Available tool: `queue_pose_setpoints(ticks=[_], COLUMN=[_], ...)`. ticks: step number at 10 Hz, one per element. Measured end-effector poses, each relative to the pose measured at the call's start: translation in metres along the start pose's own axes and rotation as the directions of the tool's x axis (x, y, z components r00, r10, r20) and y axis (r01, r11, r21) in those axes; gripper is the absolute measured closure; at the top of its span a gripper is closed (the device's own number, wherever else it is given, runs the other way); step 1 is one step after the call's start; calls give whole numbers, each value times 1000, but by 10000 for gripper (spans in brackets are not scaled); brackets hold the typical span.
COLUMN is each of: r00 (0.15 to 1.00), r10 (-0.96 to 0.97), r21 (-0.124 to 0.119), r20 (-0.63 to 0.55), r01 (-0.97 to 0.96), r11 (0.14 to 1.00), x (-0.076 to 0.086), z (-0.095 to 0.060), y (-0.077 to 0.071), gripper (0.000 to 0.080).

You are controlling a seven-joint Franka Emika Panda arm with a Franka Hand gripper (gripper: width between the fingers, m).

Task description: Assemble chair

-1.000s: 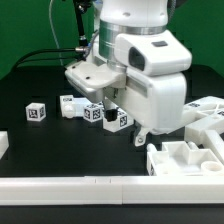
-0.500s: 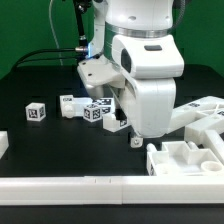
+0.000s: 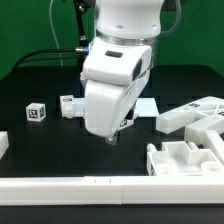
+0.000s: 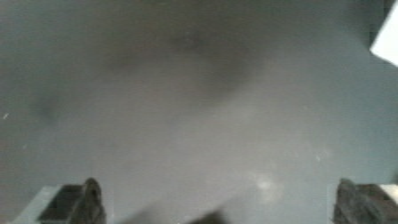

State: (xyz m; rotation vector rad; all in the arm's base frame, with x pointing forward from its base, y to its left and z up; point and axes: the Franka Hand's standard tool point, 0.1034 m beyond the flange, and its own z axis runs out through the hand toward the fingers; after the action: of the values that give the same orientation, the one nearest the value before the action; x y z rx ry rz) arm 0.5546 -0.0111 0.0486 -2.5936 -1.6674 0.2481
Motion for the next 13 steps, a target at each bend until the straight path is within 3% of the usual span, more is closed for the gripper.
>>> queue_pose_setpoints(ticks=[3,5,7,11,13], r00=[972,912,783,630,460], r10=[234,408,621,776,888], r21=[29,69,103,133,183], r20=[-24,-36,-30,-12,12], r01=[-233,-405,-615,-769,-874], r11=[972,912,782,626,451], x=[5,-7,-16,-8,-12], z=[1,4,2,2,2], y=[-4,-1,-4,-9,-8], gripper=[150,150,150,150,150])
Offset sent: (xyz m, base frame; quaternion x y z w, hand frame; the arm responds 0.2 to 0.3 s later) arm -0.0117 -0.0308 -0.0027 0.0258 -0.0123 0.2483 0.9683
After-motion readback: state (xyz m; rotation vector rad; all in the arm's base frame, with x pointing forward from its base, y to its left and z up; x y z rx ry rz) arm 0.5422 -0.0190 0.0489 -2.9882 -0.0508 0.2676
